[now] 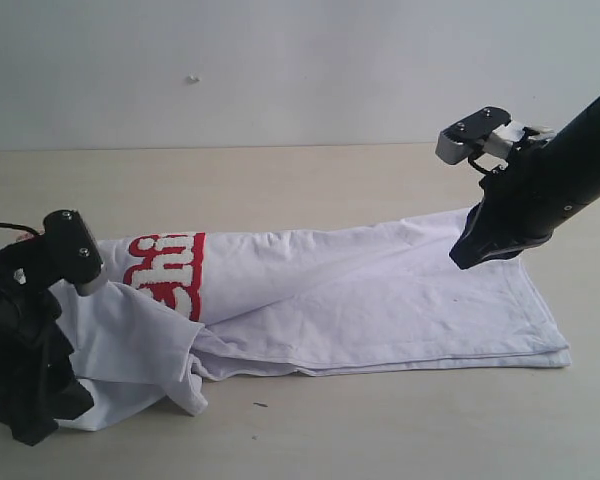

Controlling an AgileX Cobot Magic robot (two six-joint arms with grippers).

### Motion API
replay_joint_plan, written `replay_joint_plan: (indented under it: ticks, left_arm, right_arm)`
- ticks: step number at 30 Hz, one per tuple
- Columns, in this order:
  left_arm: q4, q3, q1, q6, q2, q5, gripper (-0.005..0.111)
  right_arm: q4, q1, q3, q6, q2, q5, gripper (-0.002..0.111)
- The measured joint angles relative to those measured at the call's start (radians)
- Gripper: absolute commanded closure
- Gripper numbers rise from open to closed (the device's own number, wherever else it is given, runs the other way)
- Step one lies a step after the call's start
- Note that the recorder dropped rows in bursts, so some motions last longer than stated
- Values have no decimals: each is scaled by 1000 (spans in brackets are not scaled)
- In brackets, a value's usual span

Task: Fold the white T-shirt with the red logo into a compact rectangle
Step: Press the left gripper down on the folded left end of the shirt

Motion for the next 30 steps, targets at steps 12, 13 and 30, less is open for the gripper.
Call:
replay_joint_plan:
  ticks: [12, 13, 30]
  left_arm:
    - [124, 143, -136, 87, 0, -408, 63]
    - [138, 151, -136, 89, 0, -418, 60]
    - [197, 224, -136, 238, 0, -540, 54]
  right_arm:
    - [2, 0, 0, -6, 0, -6, 108]
    - [2, 0, 0, -6, 0, -6, 108]
    - [17, 0, 0, -6, 0, -8, 108]
